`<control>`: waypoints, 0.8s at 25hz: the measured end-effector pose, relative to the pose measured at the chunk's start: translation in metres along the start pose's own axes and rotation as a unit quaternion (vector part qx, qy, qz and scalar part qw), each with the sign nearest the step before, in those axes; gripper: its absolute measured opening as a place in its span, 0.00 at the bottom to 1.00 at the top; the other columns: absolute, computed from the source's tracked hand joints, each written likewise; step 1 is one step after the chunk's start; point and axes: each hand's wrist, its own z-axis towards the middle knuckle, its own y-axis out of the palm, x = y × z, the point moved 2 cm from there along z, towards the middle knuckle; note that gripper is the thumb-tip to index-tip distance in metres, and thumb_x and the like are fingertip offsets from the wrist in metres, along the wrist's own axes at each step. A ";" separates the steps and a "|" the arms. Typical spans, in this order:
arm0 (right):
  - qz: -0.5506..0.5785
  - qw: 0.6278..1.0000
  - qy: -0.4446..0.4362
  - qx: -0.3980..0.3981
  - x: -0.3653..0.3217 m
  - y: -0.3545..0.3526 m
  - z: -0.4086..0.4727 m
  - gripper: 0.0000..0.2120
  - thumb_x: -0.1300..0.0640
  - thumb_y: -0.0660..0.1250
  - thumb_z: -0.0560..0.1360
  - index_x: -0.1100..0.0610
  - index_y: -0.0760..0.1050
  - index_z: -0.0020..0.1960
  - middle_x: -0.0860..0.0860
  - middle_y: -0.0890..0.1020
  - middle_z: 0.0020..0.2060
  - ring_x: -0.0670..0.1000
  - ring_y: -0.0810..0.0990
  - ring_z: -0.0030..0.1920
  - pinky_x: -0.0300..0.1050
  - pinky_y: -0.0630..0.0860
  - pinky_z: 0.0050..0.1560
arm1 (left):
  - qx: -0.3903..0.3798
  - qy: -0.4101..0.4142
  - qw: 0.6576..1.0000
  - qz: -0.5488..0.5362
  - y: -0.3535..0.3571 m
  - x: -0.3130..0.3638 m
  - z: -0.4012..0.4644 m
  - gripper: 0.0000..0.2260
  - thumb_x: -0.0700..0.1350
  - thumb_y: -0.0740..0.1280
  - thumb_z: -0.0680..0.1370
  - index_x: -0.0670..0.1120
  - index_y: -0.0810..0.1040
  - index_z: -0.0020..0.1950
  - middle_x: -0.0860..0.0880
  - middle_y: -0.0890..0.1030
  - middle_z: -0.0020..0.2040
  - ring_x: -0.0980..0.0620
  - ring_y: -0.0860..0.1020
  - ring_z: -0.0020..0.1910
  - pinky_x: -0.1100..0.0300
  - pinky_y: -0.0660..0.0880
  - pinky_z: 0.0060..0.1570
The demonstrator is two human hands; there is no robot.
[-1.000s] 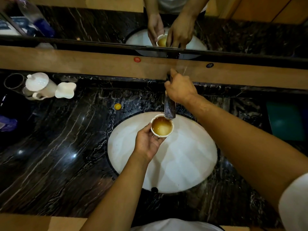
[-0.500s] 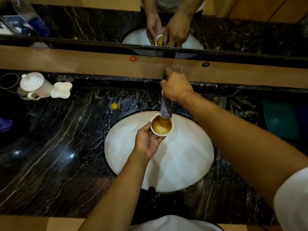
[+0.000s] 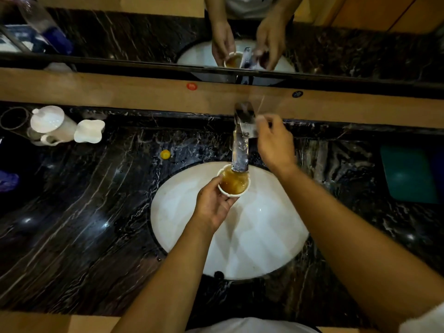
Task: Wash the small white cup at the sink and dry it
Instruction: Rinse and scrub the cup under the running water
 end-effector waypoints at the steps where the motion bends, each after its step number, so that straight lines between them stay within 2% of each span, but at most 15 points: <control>1: 0.038 0.998 0.022 0.034 0.021 -0.002 -0.012 0.13 0.42 0.59 0.80 0.47 0.77 0.56 0.43 0.83 0.47 0.44 0.79 0.44 0.47 0.75 0.48 | 0.004 0.008 1.000 0.010 -0.001 0.000 0.002 0.13 0.40 0.66 0.80 0.38 0.78 0.64 0.36 0.82 0.60 0.36 0.80 0.60 0.38 0.76 0.62; 2: 0.061 0.996 0.058 0.039 0.043 -0.001 -0.026 0.07 0.46 0.61 0.80 0.46 0.77 0.50 0.43 0.81 0.43 0.45 0.78 0.43 0.48 0.75 0.49 | 0.010 0.017 1.000 0.020 -0.002 0.001 0.004 0.10 0.37 0.66 0.80 0.38 0.79 0.61 0.36 0.83 0.57 0.36 0.80 0.58 0.35 0.75 0.64; 3: 0.079 0.992 0.100 0.010 0.064 0.005 -0.039 0.06 0.49 0.63 0.81 0.47 0.77 0.48 0.44 0.80 0.43 0.47 0.78 0.45 0.48 0.75 0.50 | 0.017 0.026 0.999 0.034 -0.004 0.001 0.005 0.09 0.34 0.65 0.80 0.37 0.80 0.59 0.36 0.83 0.55 0.35 0.81 0.57 0.33 0.73 0.65; 4: 0.106 0.983 0.143 -0.038 0.082 0.012 -0.051 0.05 0.49 0.64 0.81 0.50 0.77 0.51 0.46 0.80 0.45 0.50 0.78 0.47 0.49 0.74 0.49 | 0.022 0.032 0.998 0.051 -0.005 0.001 0.006 0.10 0.32 0.64 0.79 0.36 0.80 0.58 0.35 0.83 0.54 0.34 0.80 0.56 0.31 0.72 0.66; 6: 0.162 0.957 0.206 -0.123 0.102 0.030 -0.066 0.12 0.48 0.65 0.81 0.54 0.76 0.59 0.52 0.82 0.51 0.53 0.79 0.51 0.49 0.76 0.48 | 0.025 0.044 0.995 0.084 -0.005 0.002 0.007 0.13 0.29 0.62 0.76 0.35 0.81 0.58 0.32 0.82 0.55 0.32 0.80 0.55 0.30 0.72 0.65; 8: 0.188 0.946 0.213 -0.156 0.108 0.045 -0.071 0.16 0.48 0.68 0.80 0.54 0.75 0.63 0.53 0.83 0.54 0.53 0.82 0.53 0.49 0.79 0.48 | 0.023 0.050 0.993 0.105 -0.005 0.002 0.006 0.16 0.28 0.62 0.74 0.34 0.81 0.59 0.31 0.82 0.56 0.33 0.82 0.55 0.33 0.76 0.62; 12: 0.182 0.954 0.191 -0.143 0.107 0.063 -0.066 0.13 0.54 0.71 0.77 0.54 0.76 0.61 0.52 0.84 0.53 0.50 0.84 0.48 0.44 0.81 0.40 | 0.040 0.043 0.991 0.120 -0.005 0.000 0.003 0.16 0.28 0.62 0.73 0.35 0.81 0.59 0.34 0.84 0.54 0.38 0.85 0.50 0.41 0.82 0.53; 15: 0.151 0.960 0.200 -0.123 0.106 0.069 -0.062 0.15 0.52 0.71 0.77 0.58 0.77 0.60 0.56 0.85 0.52 0.56 0.85 0.51 0.55 0.84 0.48 | 0.044 0.036 0.992 0.115 -0.003 -0.005 -0.001 0.17 0.28 0.62 0.74 0.35 0.80 0.61 0.35 0.84 0.53 0.41 0.86 0.48 0.46 0.83 0.45; 18: 0.166 0.952 0.221 -0.128 0.107 0.070 -0.058 0.14 0.53 0.67 0.80 0.59 0.76 0.62 0.58 0.84 0.55 0.59 0.85 0.53 0.59 0.84 0.51 | 0.055 0.041 0.992 0.110 -0.005 -0.006 0.000 0.17 0.29 0.61 0.74 0.33 0.79 0.62 0.35 0.83 0.54 0.40 0.85 0.49 0.44 0.84 0.47; 20: 0.200 0.943 0.219 -0.153 0.110 0.069 -0.060 0.13 0.57 0.67 0.80 0.58 0.76 0.63 0.57 0.84 0.56 0.58 0.85 0.54 0.53 0.84 0.48 | 0.068 0.047 0.990 0.115 -0.007 -0.005 0.004 0.16 0.29 0.62 0.76 0.34 0.79 0.62 0.34 0.83 0.55 0.39 0.85 0.50 0.43 0.84 0.51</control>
